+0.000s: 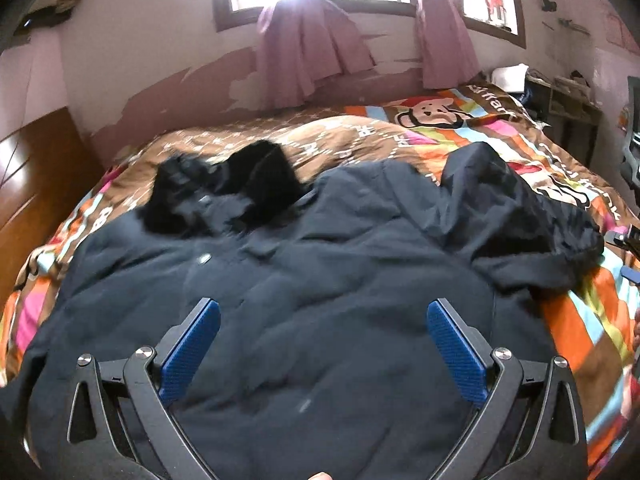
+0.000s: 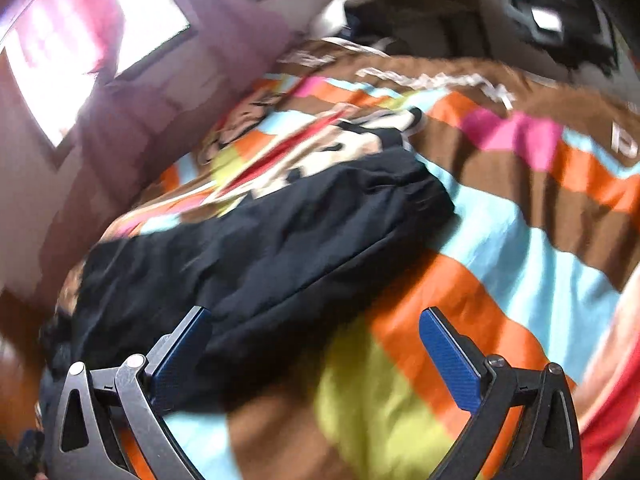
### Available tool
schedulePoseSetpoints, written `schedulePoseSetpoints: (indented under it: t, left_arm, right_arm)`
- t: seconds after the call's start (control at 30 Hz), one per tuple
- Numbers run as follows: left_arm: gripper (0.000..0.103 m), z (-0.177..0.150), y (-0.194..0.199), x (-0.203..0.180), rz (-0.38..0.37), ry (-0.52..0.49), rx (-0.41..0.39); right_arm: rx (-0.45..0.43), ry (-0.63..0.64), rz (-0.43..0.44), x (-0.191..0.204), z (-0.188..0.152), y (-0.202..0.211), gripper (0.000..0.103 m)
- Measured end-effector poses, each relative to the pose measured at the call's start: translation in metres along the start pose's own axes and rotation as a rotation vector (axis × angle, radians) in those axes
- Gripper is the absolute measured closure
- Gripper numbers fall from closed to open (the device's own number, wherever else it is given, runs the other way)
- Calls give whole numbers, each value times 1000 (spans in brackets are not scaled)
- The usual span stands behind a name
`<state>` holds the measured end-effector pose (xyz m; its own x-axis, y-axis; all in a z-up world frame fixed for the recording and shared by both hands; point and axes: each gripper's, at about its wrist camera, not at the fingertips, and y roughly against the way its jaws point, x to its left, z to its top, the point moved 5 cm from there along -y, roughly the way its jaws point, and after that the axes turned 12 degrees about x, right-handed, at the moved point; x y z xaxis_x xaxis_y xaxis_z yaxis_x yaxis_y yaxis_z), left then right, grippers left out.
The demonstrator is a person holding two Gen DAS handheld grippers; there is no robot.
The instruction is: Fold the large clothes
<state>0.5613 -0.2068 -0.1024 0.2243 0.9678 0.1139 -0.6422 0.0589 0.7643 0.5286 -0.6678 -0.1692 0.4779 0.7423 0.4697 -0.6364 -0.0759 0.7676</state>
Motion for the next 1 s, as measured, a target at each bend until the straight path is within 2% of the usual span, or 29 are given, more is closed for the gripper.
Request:
schedulePoseSetpoints:
  t: [0.13, 0.2, 0.27, 0.33, 0.47, 0.5, 0.6, 0.67, 0.8, 0.9, 1.0]
  left_arm:
    - [2, 20, -22, -18, -9, -32, -7]
    - [2, 27, -35, -26, -17, -44, 1]
    - [2, 30, -47, -32, -19, -60, 18]
    - [2, 30, -59, -38, -18, -73, 46]
    - [1, 27, -81, -41, -52, -84, 121]
    - [1, 27, -82, -39, -67, -76, 130]
    - [2, 27, -77, -28, -119, -33, 138]
    - [2, 25, -67, -16, -122, -11, 116]
    - [2, 18, -38, 7, -126, 17, 69]
    - [2, 11, -12, 34, -162, 51, 43]
    - [2, 3, 13, 64, -200, 101, 31]
  right_arm:
    - [21, -118, 41, -22, 19, -24, 1]
    - [31, -181, 79, -30, 25, -34, 9]
    - [52, -248, 108, -38, 28, -45, 38]
    - [69, -296, 139, -44, 29, -54, 52]
    - [51, -347, 193, -51, 34, -56, 92]
    - [28, -331, 196, -47, 35, -47, 94]
    - [-49, -202, 173, -20, 45, -13, 97]
    - [-110, -96, 148, 6, 51, 17, 97]
    - [-259, 173, 101, 87, 51, 89, 97]
    - [-345, 393, 101, 165, 33, 131, 97]
    - [-395, 623, 126, 243, -8, 161, 97]
